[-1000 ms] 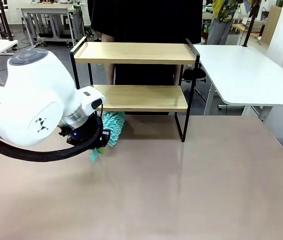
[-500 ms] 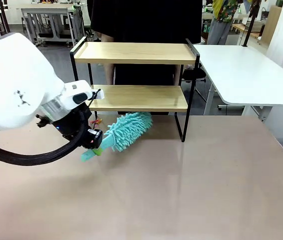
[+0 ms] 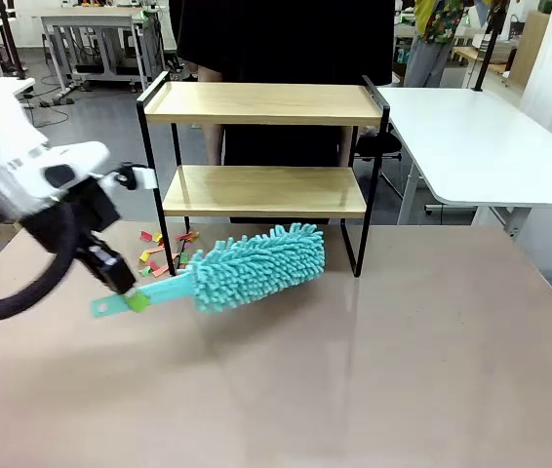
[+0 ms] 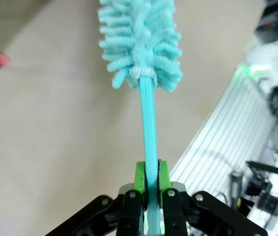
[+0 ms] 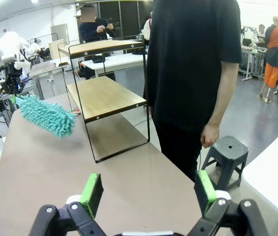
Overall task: Clean the shelf.
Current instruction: Clean the specific section of the Shelf indicated by the human with the Duster.
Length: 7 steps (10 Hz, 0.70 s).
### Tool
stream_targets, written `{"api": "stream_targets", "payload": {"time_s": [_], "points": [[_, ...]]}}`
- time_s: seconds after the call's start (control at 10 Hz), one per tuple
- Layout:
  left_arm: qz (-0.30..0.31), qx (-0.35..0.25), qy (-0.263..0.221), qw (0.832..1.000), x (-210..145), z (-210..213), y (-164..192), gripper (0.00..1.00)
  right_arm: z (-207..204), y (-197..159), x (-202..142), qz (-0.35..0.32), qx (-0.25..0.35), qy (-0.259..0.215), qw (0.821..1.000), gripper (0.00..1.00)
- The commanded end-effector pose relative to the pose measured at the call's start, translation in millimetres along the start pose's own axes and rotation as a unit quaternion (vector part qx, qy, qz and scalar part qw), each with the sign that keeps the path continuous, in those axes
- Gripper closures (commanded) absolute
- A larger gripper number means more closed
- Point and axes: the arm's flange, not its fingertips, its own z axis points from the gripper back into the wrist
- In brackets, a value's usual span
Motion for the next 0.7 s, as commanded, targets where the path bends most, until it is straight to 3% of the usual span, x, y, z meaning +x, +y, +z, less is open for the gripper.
{"api": "stream_targets", "payload": {"time_s": [0.0,0.3,0.5,0.6], "points": [[-0.018,-0.012,0.029,0.999,-30,52,-13,0.87,0,1,3,0.003,-0.001,-0.001,1.0,0.0],[-0.019,0.005,0.129,0.991,-21,111,-45,0.87,0,1,3,0.003,-0.001,-0.001,1.0,0.0],[0.006,0.021,0.24,0.971,-13,123,-61,0.87,0,1,3,0.003,-0.001,-0.001,1.0,0.0],[0.013,0.022,0.254,0.967,-8,131,-64,0.87,0,1,3,0.003,-0.001,-0.001,1.0,0.0]]}}
